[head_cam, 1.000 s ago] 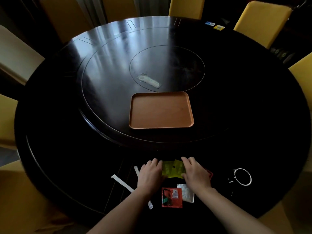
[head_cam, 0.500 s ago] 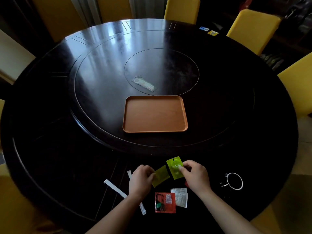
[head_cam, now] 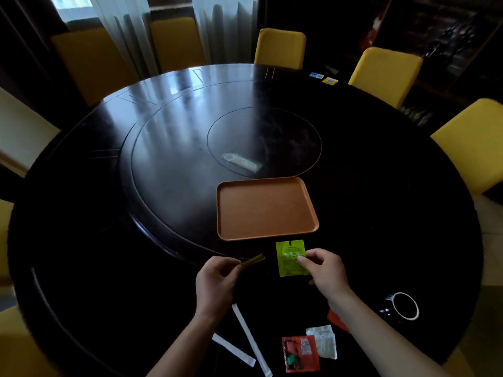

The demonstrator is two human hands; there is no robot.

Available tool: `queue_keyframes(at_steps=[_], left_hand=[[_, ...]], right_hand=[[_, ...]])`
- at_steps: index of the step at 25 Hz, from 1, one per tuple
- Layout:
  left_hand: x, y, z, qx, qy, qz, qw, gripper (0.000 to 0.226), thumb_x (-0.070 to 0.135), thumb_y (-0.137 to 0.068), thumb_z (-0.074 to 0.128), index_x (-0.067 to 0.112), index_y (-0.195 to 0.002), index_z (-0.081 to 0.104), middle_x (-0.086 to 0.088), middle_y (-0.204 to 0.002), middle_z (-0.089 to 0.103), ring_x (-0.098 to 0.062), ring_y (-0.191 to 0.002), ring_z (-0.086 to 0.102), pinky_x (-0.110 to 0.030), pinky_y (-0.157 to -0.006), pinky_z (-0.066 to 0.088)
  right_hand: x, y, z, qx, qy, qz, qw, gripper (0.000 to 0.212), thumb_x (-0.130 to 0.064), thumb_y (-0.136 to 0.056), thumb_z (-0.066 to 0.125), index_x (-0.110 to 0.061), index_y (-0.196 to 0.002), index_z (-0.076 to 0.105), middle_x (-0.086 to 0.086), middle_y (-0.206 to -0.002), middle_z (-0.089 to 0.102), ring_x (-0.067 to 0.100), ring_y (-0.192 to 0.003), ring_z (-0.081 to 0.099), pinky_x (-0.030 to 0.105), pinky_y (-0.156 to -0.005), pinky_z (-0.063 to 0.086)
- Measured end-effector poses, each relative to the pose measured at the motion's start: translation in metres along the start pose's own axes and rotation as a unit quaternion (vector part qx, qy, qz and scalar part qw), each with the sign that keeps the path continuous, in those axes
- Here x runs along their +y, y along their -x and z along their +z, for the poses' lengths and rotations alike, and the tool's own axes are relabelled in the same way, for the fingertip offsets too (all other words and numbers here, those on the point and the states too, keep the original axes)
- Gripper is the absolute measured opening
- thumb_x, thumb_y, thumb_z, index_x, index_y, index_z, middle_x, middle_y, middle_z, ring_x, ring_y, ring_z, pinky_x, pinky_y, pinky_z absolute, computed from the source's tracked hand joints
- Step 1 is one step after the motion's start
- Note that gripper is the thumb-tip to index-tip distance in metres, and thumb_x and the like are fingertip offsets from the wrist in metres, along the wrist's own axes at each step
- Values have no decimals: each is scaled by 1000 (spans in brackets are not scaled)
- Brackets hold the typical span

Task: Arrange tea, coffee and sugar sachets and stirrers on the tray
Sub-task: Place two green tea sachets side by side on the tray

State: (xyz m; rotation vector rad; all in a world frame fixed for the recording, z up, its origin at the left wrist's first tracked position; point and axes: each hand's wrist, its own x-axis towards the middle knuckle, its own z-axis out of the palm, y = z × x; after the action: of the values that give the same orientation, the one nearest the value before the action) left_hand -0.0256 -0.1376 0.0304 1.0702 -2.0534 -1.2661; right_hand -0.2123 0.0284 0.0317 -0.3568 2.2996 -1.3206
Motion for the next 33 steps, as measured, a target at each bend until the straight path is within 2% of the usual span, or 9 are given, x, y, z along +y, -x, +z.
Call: queue_keyframes(at_steps=[3,6,13,17,19,22,25,28,33], left_hand=[[3,-32,-7,6,-12,55,998,11,10,-78,82,21,-80,79,9,-80,66,-6,-76,65,-23,-70,54],[4,-66,0,-4,-46,88,995,11,6,-77,82,16,-80,79,7,-82,64,-7,-73,64,-30,-69,55],[-9,-151,34,-21,-148,121,981,8,13,-78,82,20,-76,78,7,-83,62,-12,-69,63,-30,-65,53],[-16,-186,36,-82,-232,40,969,12,31,-72,73,22,-79,67,7,-84,59,-16,-74,58,-32,-66,47],[-21,-198,35,-82,-335,104,933,20,20,-73,71,27,-92,73,-1,-94,63,-25,-81,60,-34,-67,49],[-21,-193,39,-87,-366,172,910,44,12,-69,54,20,-107,75,-10,-104,66,-34,-87,62,-41,-70,56],[-17,-176,58,-142,-388,203,888,44,26,-74,55,22,-114,73,-15,-115,69,-36,-99,65,-43,-76,60],[-15,-172,68,-195,-436,183,859,44,44,-85,46,28,-117,71,-13,-121,70,-33,-108,68,-42,-87,59],[-30,-187,60,-174,-422,221,862,33,42,-86,50,25,-107,70,-8,-125,67,-27,-119,64,-43,-103,50]], right_hand=[[-18,-17,9,15,-13,4,1000,7,-10,-86,73,-14,-81,72,2,-74,70,14,-64,63,28,-52,47],[-30,-48,12,9,-8,4,1000,8,-11,-87,72,-15,-80,71,4,-76,71,16,-65,63,27,-52,45],[-47,-149,26,-30,51,-11,998,11,-12,-83,76,-18,-81,68,4,-84,73,21,-78,68,37,-75,56],[-44,-186,43,-48,67,-4,997,15,-14,-82,77,-22,-78,66,3,-82,71,25,-82,69,42,-76,58],[-44,-195,51,-56,69,-6,996,12,-17,-82,78,-23,-84,68,0,-84,69,27,-86,70,45,-78,60],[-35,-197,52,-9,188,-126,974,27,-19,-79,79,-15,-105,72,5,-101,69,26,-94,65,37,-84,54],[-26,-187,52,-27,298,-245,922,33,-20,-79,79,-18,-110,71,1,-109,67,26,-95,60,35,-84,50],[-23,-183,59,-49,355,-269,894,31,-28,-76,80,-25,-106,73,-3,-104,64,25,-91,59,39,-75,54],[-31,-192,74,-41,356,-278,891,29,-28,-75,81,-26,-102,73,-3,-104,63,27,-92,58,41,-74,52]])
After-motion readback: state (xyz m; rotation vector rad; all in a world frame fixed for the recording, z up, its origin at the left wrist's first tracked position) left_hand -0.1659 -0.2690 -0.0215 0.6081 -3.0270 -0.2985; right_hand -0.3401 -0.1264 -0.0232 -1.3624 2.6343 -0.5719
